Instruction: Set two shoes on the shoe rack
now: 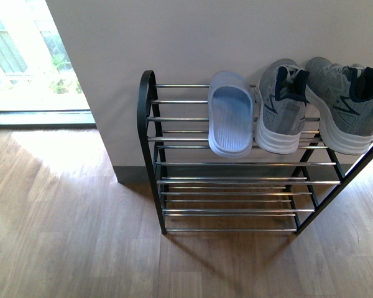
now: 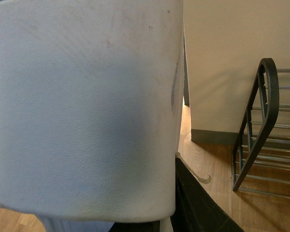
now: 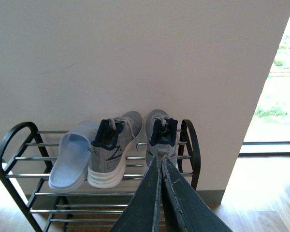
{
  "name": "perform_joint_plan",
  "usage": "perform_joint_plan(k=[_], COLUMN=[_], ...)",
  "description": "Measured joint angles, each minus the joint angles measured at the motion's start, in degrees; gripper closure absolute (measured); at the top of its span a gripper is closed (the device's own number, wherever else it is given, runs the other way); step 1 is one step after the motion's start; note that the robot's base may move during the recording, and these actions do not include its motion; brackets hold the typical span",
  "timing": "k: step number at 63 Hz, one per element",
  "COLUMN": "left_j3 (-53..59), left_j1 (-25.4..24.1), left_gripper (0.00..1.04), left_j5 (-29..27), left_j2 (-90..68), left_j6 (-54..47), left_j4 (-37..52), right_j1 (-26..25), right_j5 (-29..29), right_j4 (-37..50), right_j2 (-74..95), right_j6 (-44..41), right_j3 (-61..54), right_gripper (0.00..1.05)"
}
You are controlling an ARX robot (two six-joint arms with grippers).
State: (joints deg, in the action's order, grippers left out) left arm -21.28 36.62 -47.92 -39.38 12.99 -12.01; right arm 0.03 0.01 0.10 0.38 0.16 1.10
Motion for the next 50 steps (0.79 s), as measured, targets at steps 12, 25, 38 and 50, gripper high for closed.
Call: perform_joint_plan(k=[12,25,38,50], left_j3=[0.0,0.0,-5.7,-18.7], left_j1=[0.0,-2.0,-14.4,-21.0], left_gripper=[1.03,1.03,1.03,1.03], left_j5=[0.0,4.2,25.1,44.7], left_j2=[0.0,-1.8,-17.9,-41.5], left_j6=[0.0,5.5,11.1,5.1], left_j4=[0.0,2.4,17.6,23.2], right_j1=[0.0,0.0,0.0,0.0], right_j5=[0.0,0.0,0.0,0.0], right_j4=[0.0,0.0,0.0,0.0], right_j2=[0.0,0.0,0.0,0.0], right_j6=[0.0,0.0,0.0,0.0], right_j3=[0.0,0.0,0.0,0.0], right_gripper=[0.72,0.40,0.08,0.09])
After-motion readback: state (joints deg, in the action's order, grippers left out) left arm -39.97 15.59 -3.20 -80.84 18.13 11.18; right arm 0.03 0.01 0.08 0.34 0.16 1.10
